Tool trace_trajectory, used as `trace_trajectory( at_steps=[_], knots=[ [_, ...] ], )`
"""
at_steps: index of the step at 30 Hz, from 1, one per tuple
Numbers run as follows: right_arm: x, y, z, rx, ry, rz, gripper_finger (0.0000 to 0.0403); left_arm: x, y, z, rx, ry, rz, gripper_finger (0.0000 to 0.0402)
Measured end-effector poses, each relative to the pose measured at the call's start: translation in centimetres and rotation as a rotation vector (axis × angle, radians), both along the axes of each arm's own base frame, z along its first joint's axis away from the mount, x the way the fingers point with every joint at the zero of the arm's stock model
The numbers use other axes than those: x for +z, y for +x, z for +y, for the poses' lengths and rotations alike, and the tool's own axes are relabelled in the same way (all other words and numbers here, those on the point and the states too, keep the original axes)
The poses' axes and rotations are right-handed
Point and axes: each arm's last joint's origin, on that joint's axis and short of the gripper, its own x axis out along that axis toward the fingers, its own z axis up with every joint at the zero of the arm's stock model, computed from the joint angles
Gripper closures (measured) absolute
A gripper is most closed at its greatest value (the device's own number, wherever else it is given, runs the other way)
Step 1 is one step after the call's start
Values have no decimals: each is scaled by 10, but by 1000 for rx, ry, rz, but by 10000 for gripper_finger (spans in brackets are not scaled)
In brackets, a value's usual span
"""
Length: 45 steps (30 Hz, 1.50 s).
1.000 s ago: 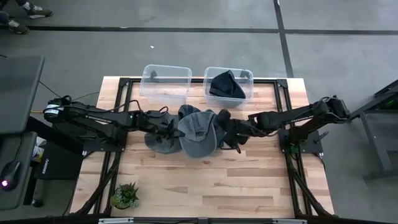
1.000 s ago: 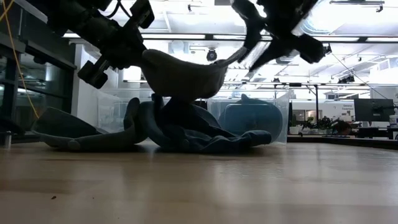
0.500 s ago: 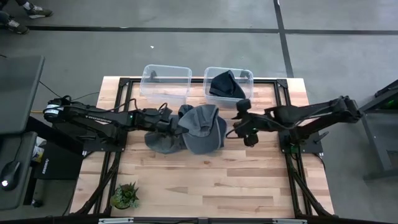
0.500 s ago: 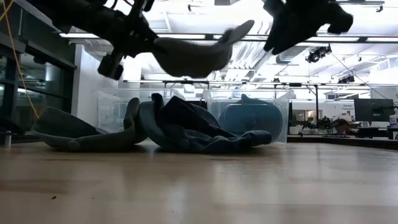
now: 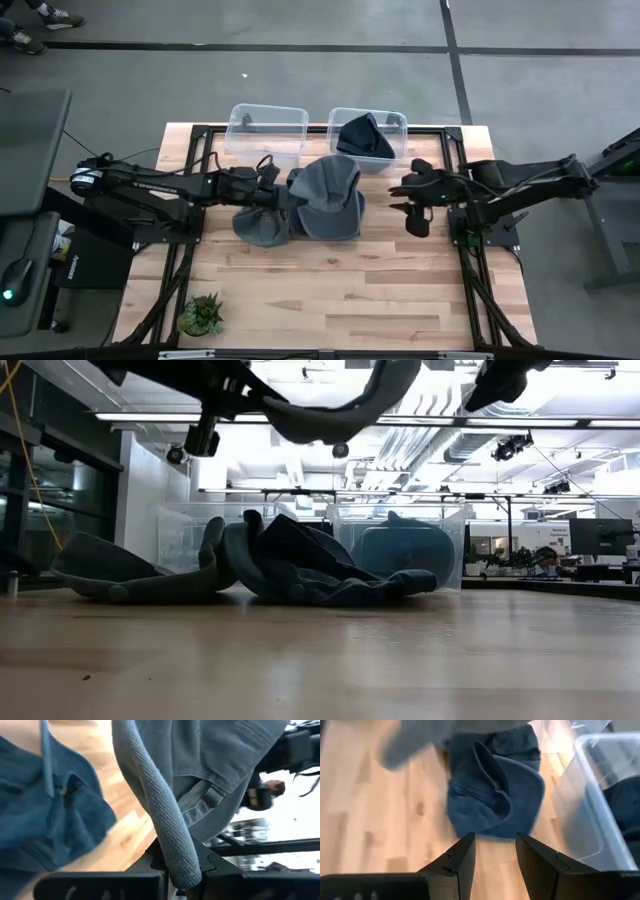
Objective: Pick & Place hat
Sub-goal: Put the right gray cap into the left transparent bin
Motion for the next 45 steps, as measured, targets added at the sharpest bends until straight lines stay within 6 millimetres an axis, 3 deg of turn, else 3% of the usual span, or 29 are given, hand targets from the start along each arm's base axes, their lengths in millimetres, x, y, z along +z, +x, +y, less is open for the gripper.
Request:
trace_trajectory(
  at_steps=[13, 28, 40, 45],
  knots=[
    [6, -8, -2, -230, 232, -77, 268, 20, -2, 5, 70, 314, 169, 384],
    [6, -8, -5, -318, 163, -108, 268, 56, -12, 13, 231, 673, 389, 384],
    [7, -7, -6, -349, 132, -122, 268, 58, -17, 13, 176, 705, 453, 384],
    [7, -6, -6, -355, 127, -134, 268, 63, -33, 21, 196, 674, 474, 384]
  ],
)
